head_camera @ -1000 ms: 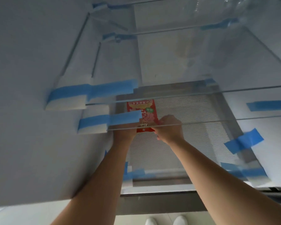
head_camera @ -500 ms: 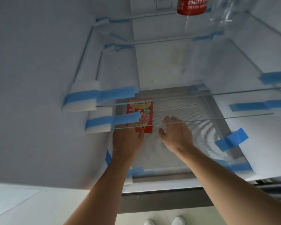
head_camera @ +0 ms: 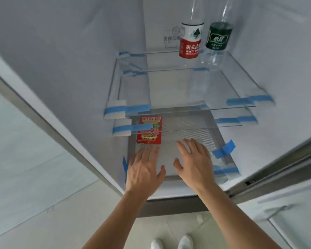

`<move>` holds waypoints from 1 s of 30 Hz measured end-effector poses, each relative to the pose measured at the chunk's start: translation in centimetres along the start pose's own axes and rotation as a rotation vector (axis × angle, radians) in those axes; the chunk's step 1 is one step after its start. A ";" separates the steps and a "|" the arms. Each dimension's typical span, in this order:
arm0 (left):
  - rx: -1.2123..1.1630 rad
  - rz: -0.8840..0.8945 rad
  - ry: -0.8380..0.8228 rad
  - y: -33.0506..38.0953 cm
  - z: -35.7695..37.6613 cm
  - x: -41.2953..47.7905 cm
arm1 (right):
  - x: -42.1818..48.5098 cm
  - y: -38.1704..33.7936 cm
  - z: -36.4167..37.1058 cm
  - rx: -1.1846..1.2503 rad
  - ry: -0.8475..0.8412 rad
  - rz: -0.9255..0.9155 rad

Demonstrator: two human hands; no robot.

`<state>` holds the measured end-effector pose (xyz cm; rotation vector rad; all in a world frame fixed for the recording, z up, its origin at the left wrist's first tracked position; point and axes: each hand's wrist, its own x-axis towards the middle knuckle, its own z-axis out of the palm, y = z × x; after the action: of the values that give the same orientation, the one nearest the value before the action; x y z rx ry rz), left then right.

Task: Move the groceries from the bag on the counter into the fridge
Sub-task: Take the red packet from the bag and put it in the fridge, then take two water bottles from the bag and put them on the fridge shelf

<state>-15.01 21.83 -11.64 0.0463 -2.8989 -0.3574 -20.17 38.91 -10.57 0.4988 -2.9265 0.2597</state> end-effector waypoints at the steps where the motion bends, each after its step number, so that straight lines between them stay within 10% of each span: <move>1: 0.013 0.012 -0.007 0.3 -0.5 -0.6 | -0.6 -0.1 -0.6 -0.009 0.006 -0.001; 14: 0.052 -0.102 0.051 1.8 -3.1 -4.5 | -3.7 -1.8 -3.3 0.037 0.032 -0.108; 30: 0.175 -0.858 0.185 0.0 -6.7 -19.4 | -8.5 -13.7 0.2 0.299 -0.131 -0.674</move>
<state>5.42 21.41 -9.42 1.2844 -2.5575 -0.2037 -7.57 28.77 -10.39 1.5379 -2.6378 0.5793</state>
